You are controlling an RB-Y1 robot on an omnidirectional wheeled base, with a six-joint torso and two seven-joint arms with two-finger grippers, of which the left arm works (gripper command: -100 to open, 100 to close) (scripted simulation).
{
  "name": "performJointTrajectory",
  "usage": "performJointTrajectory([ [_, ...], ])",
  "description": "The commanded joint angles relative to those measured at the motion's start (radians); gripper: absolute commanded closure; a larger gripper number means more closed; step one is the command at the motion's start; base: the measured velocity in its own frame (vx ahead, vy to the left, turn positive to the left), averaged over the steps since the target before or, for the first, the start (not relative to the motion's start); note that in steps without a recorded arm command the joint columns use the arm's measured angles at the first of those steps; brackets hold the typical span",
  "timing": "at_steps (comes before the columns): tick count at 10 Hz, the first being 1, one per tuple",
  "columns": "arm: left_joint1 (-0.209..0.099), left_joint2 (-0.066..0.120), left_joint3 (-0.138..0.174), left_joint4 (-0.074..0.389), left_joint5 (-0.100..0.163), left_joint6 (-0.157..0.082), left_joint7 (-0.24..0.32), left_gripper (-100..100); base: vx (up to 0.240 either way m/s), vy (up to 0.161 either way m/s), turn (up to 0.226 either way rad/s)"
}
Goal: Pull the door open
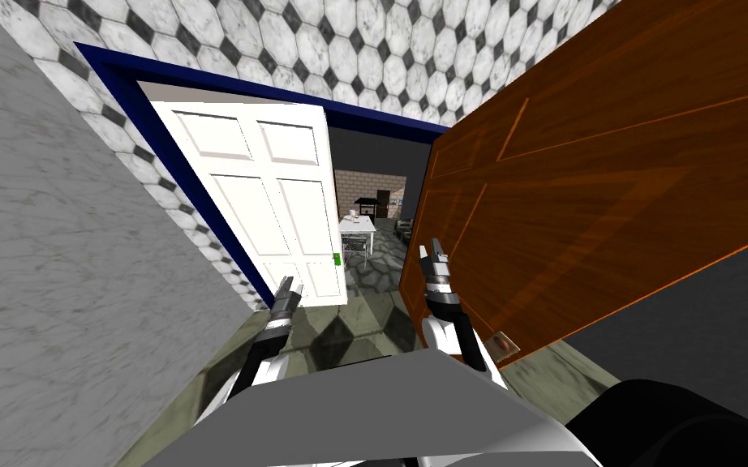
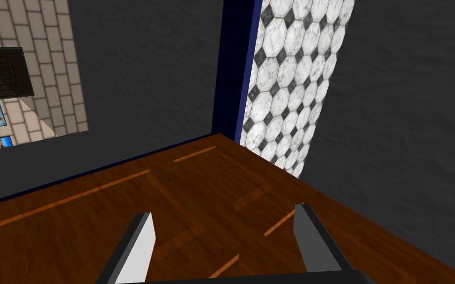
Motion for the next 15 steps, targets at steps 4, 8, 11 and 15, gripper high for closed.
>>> performJointTrajectory([
  [4, -0.017, 0.007, 0.003, 0.098, 0.000, -0.026, 0.006, -100, 0.112, -0.020, -0.037],
  [8, -0.035, 0.012, 0.005, 0.185, -0.001, -0.048, 0.011, -100, 0.098, -0.018, -0.037],
  [11, -0.048, 0.015, 0.007, 0.247, -0.001, -0.064, 0.014, -100, 0.100, -0.010, -0.038],
  [15, -0.065, 0.019, 0.009, 0.326, -0.001, -0.084, 0.018, -100, 0.108, -0.010, -0.035],
])
